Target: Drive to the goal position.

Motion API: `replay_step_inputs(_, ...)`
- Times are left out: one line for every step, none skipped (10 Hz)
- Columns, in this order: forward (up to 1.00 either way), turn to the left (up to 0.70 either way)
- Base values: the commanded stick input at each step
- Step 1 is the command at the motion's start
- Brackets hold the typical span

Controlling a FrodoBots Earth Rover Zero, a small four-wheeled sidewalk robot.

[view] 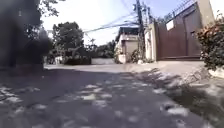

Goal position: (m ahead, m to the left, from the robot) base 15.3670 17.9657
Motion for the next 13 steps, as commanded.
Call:
replay_step_inputs(1.0, 0.0)
replay_step_inputs(1.0, 0.0)
replay_step_inputs(1.0, 0.0)
replay_step_inputs(1.0, 0.0)
replay_step_inputs(1.0, 0.0)
replay_step_inputs(1.0, 0.0)
replay_step_inputs(1.0, 0.0)
replay_step_inputs(1.0, 0.0)
replay_step_inputs(1.0, 0.0)
replay_step_inputs(1.0, 0.0)
replay_step_inputs(1.0, 0.0)
replay_step_inputs(1.0, 0.0)
replay_step_inputs(1.0, 0.0)
